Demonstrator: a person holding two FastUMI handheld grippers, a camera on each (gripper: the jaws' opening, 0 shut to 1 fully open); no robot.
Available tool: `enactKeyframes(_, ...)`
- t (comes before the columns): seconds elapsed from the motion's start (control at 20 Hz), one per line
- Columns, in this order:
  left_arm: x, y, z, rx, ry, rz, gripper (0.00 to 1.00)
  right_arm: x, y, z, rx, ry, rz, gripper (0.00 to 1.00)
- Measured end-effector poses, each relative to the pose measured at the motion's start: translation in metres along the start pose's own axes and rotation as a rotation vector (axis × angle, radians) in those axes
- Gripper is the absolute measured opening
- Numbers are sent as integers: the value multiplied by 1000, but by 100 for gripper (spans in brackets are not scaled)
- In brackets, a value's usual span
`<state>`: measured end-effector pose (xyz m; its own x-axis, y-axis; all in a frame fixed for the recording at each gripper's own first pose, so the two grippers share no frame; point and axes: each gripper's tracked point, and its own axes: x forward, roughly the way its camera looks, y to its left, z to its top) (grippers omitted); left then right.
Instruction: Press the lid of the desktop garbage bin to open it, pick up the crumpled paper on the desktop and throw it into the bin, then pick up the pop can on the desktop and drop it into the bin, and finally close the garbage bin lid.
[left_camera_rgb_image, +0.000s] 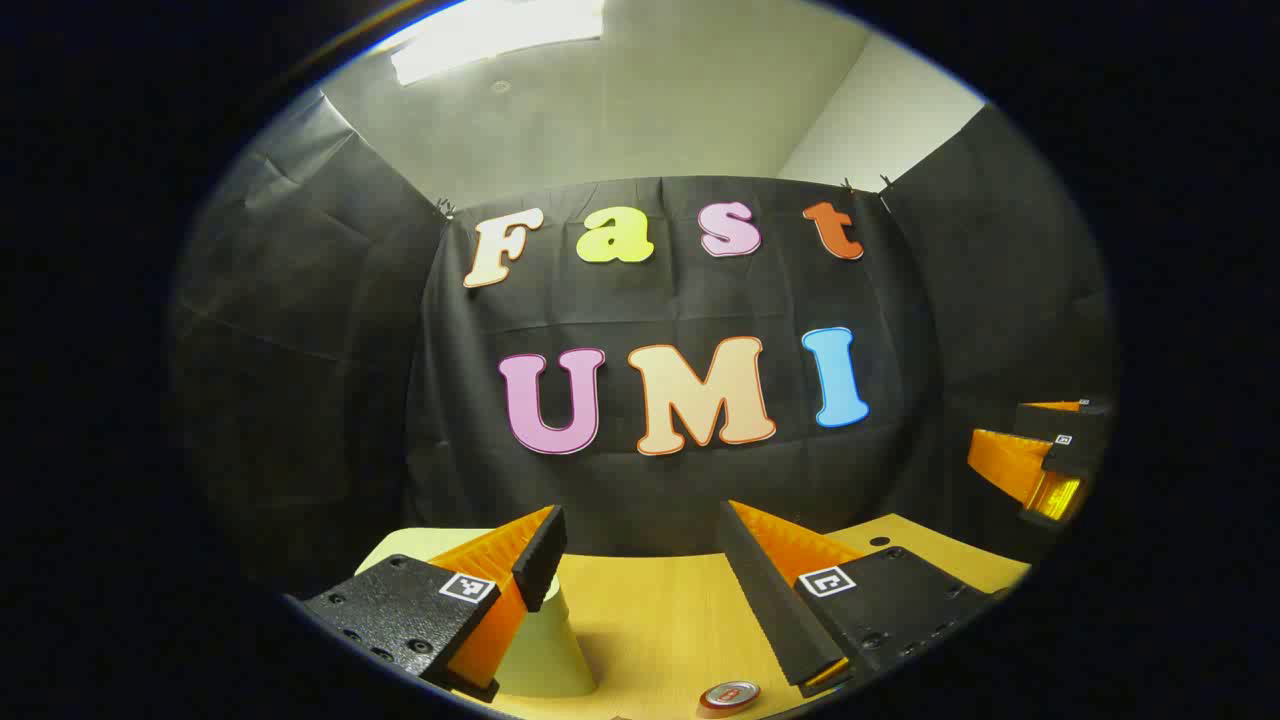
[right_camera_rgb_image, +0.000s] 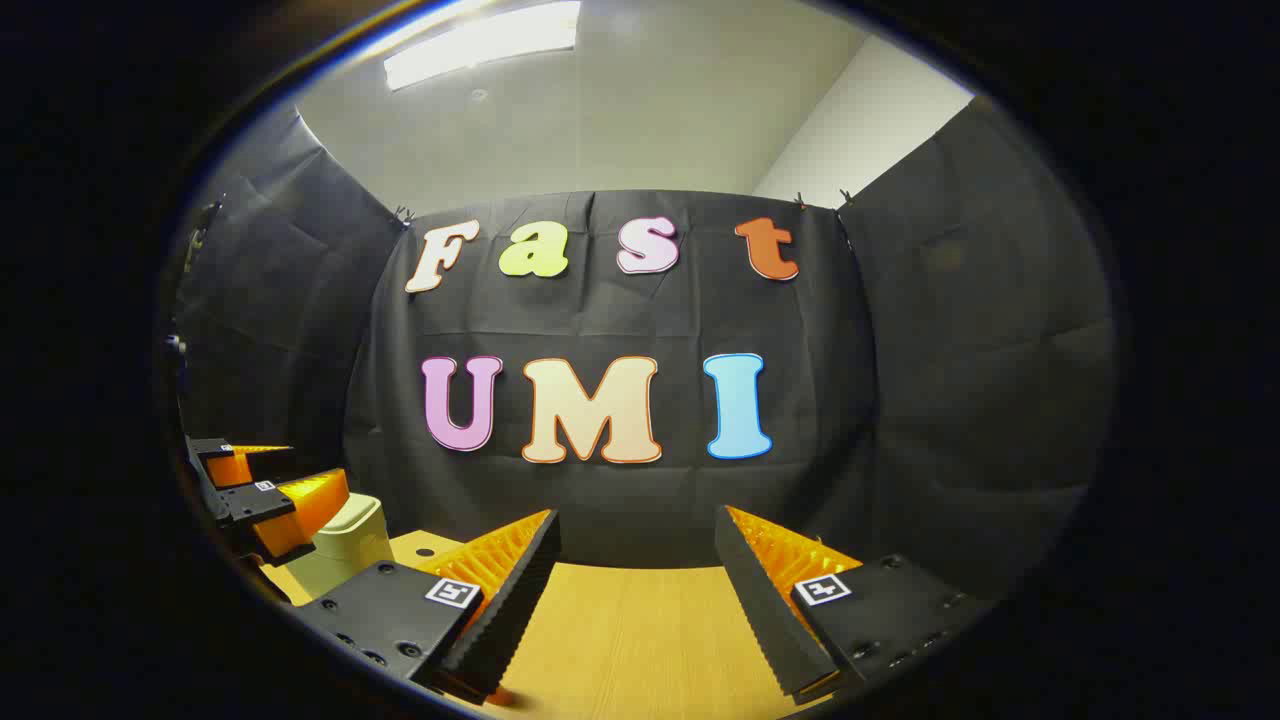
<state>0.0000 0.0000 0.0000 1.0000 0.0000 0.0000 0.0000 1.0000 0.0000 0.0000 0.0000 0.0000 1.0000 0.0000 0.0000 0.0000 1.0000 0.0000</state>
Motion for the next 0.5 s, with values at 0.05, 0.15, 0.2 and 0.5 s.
enactKeyframes(0.05,1,0,-2,-1,6,9,94,1,1,-1,3,0,6,98)
enactKeyframes(0.15,1,1,-7,-8,27,19,94,5,-2,1,-9,-9,1,99)
enactKeyframes(0.2,2,1,-7,-6,31,21,94,5,0,-2,-11,-8,5,99)
enactKeyframes(0.5,6,8,-15,-1,60,41,99,9,4,-13,-20,12,6,98)
